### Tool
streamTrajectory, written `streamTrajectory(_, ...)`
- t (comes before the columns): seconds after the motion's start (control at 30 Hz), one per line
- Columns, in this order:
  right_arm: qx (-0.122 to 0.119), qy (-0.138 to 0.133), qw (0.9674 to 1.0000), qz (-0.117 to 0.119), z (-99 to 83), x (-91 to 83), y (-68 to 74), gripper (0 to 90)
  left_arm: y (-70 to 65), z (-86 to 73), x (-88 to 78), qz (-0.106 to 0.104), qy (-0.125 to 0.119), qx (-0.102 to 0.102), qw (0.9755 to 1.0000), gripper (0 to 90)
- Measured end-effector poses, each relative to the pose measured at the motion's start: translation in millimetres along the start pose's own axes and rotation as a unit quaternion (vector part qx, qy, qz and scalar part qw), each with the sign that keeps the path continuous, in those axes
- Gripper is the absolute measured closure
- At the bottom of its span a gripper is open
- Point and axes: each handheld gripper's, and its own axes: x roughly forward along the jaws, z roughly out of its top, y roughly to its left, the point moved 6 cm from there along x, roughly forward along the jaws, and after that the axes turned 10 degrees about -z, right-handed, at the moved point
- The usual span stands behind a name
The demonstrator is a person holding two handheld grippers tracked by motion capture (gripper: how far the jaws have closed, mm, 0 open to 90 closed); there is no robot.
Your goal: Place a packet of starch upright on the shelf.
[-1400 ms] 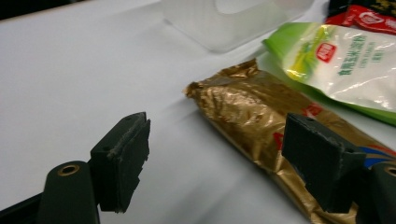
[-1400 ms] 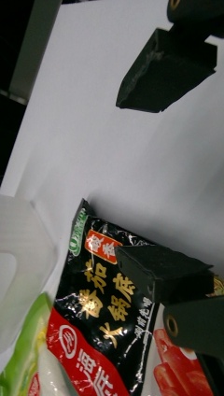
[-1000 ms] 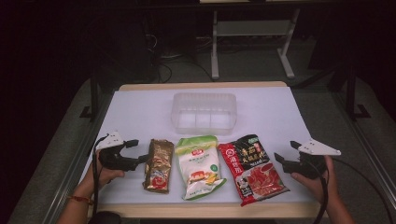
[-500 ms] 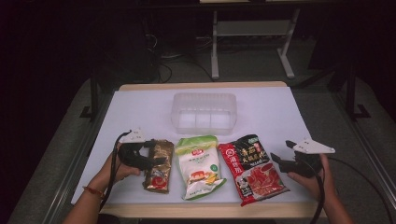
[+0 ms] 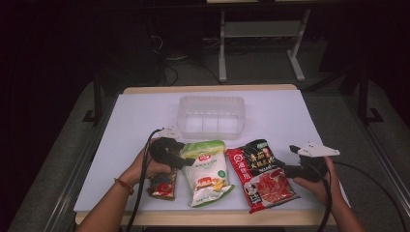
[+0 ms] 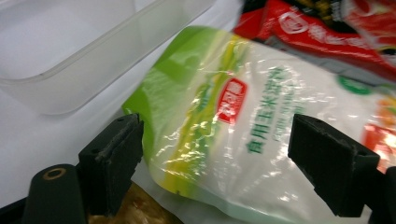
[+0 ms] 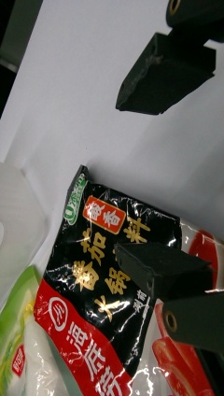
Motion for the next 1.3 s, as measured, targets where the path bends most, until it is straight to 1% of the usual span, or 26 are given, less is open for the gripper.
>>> streamTrajectory(0.03, -0.001, 0.000, 1.0000, 0.001, -0.1, 0.2, 0.8, 24.5, 1.3, -0.3, 3.6, 0.005, 0.006, 0.000, 1.0000, 16.4)
streamTrajectory(0.1, -0.004, 0.002, 1.0000, 0.004, -0.6, 0.6, 2.4, 24.5, 2.0, -0.4, 7.3, 0.006, 0.011, -0.002, 0.9999, 15.9)
streamTrajectory(0.13, -0.004, 0.002, 1.0000, 0.004, -0.6, 0.6, 2.4, 24.5, 3.1, -0.2, 10.8, 0.010, 0.018, -0.002, 0.9998, 15.9)
streamTrajectory(0.17, -0.005, 0.004, 1.0000, 0.005, -0.8, 0.8, 3.6, 24.5, 7.2, 0.7, 14.6, 0.020, 0.023, -0.016, 0.9994, 14.8)
streamTrajectory(0.2, -0.005, 0.004, 1.0000, 0.006, -0.8, 0.5, 4.1, 24.5, 8.8, 0.9, 16.1, 0.017, 0.021, -0.024, 0.9994, 14.9)
streamTrajectory(0.23, -0.005, 0.004, 1.0000, 0.006, -0.8, 0.5, 4.1, 24.5, 8.8, 0.9, 16.1, 0.017, 0.021, -0.024, 0.9994, 14.8)
streamTrajectory(0.27, -0.006, 0.005, 0.9999, 0.007, -1.1, -0.6, 5.3, 24.5, 10.6, 0.2, 18.6, 0.005, 0.022, -0.031, 0.9993, 14.8)
streamTrajectory(0.33, -0.007, 0.005, 0.9999, 0.008, -1.3, -1.0, 5.5, 24.5, 12.9, -0.5, 20.2, 0.009, 0.024, -0.035, 0.9991, 14.8)
streamTrajectory(0.37, -0.004, 0.007, 0.9999, 0.009, -2.4, -2.0, 5.5, 24.5, 10.5, -1.2, 24.0, -0.015, 0.025, -0.042, 0.9987, 14.9)
streamTrajectory(0.43, -0.001, 0.008, 0.9999, 0.011, -3.5, -2.1, 5.2, 24.5, 10.0, -1.1, 25.3, -0.012, 0.028, -0.040, 0.9987, 14.6)
streamTrajectory(0.47, 0.001, 0.009, 0.9999, 0.012, -3.7, -2.3, 4.9, 24.4, 7.3, -0.2, 26.6, -0.021, 0.027, -0.038, 0.9987, 14.8)
streamTrajectory(0.5, 0.005, 0.007, 0.9998, 0.016, -3.7, -2.7, 4.9, 24.4, 6.2, 0.3, 26.6, -0.029, 0.021, -0.042, 0.9985, 14.9)
streamTrajectory(0.53, 0.005, 0.007, 0.9998, 0.016, -3.7, -2.7, 4.9, 24.4, 6.2, 0.3, 26.6, -0.029, 0.021, -0.042, 0.9985, 15.4)
streamTrajectory(0.57, 0.009, 0.007, 0.9997, 0.019, -3.8, -3.0, 5.1, 24.5, 7.1, 0.6, 25.4, -0.031, 0.016, -0.047, 0.9983, 15.4)
streamTrajectory(0.6, 0.015, 0.006, 0.9996, 0.024, -4.2, -3.5, 4.8, 24.5, 8.6, 1.1, 23.0, -0.050, -0.005, -0.065, 0.9966, 20.3)
streamTrajectory(0.63, 0.015, 0.006, 0.9996, 0.024, -4.2, -3.5, 4.8, 24.5, 8.6, 1.1, 23.0, -0.050, -0.005, -0.065, 0.9966, 21.4)
streamTrajectory(0.67, 0.024, 0.006, 0.9992, 0.033, -4.7, -3.2, 4.7, 24.5, 11.0, 0.8, 22.0, -0.052, -0.010, -0.074, 0.9958, 24.8)
streamTrajectory(0.73, 0.024, 0.009, 0.9991, 0.032, -5.3, -2.7, 4.6, 24.5, 15.4, -0.2, 23.7, -0.049, -0.012, -0.090, 0.9946, 26.3)
streamTrajectory(0.83, 0.026, 0.008, 0.9989, 0.039, -5.3, -1.9, 5.6, 24.5, 15.5, 1.0, 29.2, -0.049, -0.009, -0.096, 0.9942, 26.3)
streamTrajectory(0.87, 0.026, 0.008, 0.9987, 0.043, -4.7, -2.2, 6.4, 24.5, 14.8, 3.7, 30.2, -0.051, -0.015, -0.101, 0.9935, 28.7)
streamTrajectory(0.93, 0.027, 0.006, 0.9985, 0.047, -4.2, -2.5, 6.8, 24.5, 14.7, 4.8, 30.5, -0.053, -0.017, -0.100, 0.9934, 30.6)
streamTrajectory(1.03, 0.031, 0.006, 0.9983, 0.049, -4.0, -2.5, 6.6, 24.5, 14.8, 6.4, 32.8, -0.047, -0.012, -0.097, 0.9941, 33.8)
streamTrajectory(1.17, 0.041, 0.002, 0.9975, 0.058, -2.5, -2.8, 5.8, 24.5, 13.5, 7.6, 39.2, -0.031, 0.009, -0.091, 0.9953, 35.3)
streamTrajectory(1.2, 0.045, 0.000, 0.9971, 0.061, -2.2, -2.9, 5.7, 24.5, 14.3, 7.7, 40.9, -0.022, 0.015, -0.090, 0.9956, 35.7)
streamTrajectory(1.27, 0.051, 0.000, 0.9966, 0.065, -1.7, -2.9, 5.4, 24.5, 13.8, 10.3, 43.7, -0.007, 0.014, -0.089, 0.9959, 40.8)
streamTrajectory(1.3, 0.051, 0.000, 0.9966, 0.065, -1.6, -2.8, 5.3, 24.6, 13.8, 10.3, 43.7, -0.007, 0.014, -0.089, 0.9959, 47.2)
